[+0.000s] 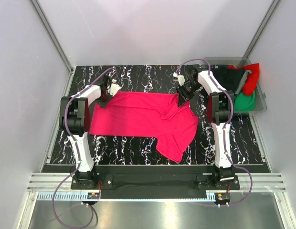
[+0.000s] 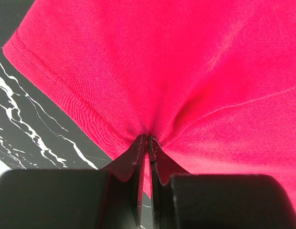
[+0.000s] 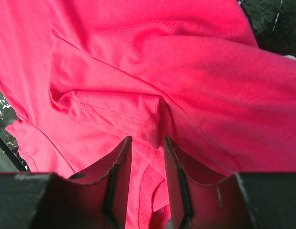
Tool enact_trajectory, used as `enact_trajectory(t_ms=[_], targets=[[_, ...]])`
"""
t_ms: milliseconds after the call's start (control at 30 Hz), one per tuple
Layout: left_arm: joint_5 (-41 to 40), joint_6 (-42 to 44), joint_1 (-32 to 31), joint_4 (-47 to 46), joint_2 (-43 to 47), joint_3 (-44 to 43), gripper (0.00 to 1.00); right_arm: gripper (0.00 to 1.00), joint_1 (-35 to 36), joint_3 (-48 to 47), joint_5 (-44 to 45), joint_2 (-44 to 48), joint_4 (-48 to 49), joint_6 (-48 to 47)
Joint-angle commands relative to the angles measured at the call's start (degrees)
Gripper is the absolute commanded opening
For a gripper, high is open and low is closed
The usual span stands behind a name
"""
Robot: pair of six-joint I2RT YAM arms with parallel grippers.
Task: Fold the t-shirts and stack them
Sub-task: Fold the tshirt
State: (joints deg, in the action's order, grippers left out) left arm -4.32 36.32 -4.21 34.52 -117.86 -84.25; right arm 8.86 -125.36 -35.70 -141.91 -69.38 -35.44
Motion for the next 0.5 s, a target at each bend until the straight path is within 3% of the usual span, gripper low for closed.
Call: enact_trajectory(t_ms=[0, 133, 467], targets=[[-1.3, -0.4, 0.3, 1.1, -0.2, 0.8, 0.10, 0.39, 0.2, -1.0, -2.0, 0.2, -1.4, 0.5], [-1.1, -0.5, 0.3, 1.0, -0.2, 0.7, 0.10, 0.35, 0.2, 0.0, -1.7, 0.7, -1.3, 0.1], [-0.9, -0.7, 0.2, 1.1, -0.8, 0.2, 0.11, 0.06, 0.2, 1.1, -2.4, 1.8, -1.5, 0.5]])
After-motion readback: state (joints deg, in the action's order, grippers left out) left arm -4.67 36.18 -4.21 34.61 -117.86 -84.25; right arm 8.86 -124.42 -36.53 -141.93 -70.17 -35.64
